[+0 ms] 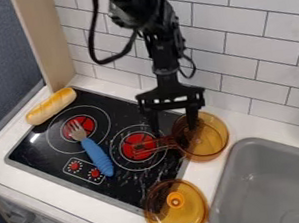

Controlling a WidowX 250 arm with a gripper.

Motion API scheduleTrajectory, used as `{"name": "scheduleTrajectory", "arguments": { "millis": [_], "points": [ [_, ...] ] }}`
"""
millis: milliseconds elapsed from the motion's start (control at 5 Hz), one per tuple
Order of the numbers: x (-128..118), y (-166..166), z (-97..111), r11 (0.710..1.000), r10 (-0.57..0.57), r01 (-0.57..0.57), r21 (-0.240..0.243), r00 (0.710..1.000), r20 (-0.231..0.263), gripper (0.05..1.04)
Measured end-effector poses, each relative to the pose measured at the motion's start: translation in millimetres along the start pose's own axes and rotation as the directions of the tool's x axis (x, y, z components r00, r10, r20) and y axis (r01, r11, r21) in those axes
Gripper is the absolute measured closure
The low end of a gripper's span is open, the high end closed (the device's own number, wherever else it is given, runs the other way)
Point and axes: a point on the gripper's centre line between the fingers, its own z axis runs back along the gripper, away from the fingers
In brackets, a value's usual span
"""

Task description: Move the yellow transparent pot to the top left side of burner

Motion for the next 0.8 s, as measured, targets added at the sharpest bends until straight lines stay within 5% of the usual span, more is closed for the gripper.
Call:
{"name": "scheduleTrajectory", "arguments": {
  "millis": [400,800],
  "points": [
    [-1.3,-3.3,-4.8,1.0,-0.018,0.017,0.013,0.999,0.043,0.685],
    [-11.9,-5.7,-6.0,1.0,-0.01,0.008,0.025,0.998,0.062,0.992]
  ]
}}
